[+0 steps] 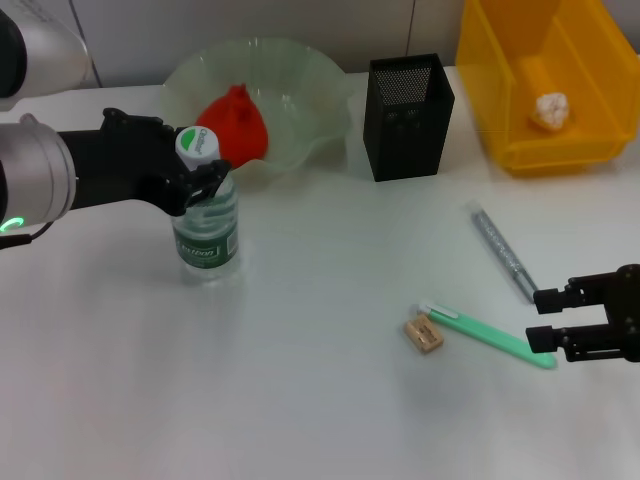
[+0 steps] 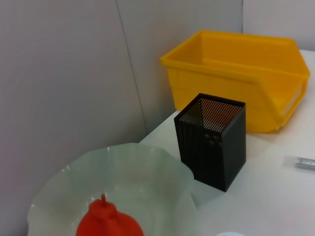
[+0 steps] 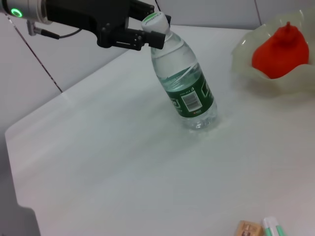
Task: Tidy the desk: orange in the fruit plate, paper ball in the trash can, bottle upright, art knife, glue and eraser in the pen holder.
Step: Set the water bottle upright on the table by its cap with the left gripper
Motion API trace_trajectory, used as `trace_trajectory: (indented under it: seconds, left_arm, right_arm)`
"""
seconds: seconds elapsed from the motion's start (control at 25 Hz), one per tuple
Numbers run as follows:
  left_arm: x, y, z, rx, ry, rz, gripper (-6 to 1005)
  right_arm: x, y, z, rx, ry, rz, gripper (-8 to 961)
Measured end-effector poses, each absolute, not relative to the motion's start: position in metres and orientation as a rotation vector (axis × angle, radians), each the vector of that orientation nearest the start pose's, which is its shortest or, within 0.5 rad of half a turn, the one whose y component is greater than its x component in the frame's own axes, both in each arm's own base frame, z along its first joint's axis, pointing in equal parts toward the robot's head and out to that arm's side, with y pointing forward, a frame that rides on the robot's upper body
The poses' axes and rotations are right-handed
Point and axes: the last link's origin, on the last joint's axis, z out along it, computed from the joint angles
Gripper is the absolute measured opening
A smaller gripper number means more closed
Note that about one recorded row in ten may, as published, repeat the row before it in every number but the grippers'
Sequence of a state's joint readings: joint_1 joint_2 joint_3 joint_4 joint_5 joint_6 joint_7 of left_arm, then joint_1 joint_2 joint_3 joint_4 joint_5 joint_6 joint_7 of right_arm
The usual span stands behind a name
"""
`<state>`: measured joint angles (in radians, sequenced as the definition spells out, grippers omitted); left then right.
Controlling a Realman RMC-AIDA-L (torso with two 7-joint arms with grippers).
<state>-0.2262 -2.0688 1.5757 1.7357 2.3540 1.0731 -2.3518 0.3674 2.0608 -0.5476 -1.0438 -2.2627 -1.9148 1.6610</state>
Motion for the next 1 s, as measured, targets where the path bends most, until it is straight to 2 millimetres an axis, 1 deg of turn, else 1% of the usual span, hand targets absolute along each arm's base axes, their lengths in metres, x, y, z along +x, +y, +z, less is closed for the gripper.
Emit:
trace_trajectory:
  seconds: [0.28,0.48,0.52,0.72,1.0]
  left_arm:
    - [-0.156,0.332,0.024,-2.442,-0.431,-0.103,467]
    - [-0.160,0.334,0.029,-2.423,-0.432,-0.146,474]
    - [-0.164,0.336,0.031,-2.416,-0.449,-0.160,475]
    - [-0.173,0.340,0.030,-2.413,-0.485,-0.167,481]
    - [-0.174,0.342,0.028,-2.424,-0.500,-0.161,490]
  right_arm:
    - [0.300,0.268,0.070,-2.789,0.928,0.419,618]
    - [0.300,0.268,0.069,-2.791,0.930,0.417,618]
    - [0.300,0.269,0.069,-2.791,0.930,0.417,618]
    - [0.299,0.270,0.069,-2.791,0.931,0.418,618]
    - [0.298,0.270,0.069,-2.791,0.933,0.418,618]
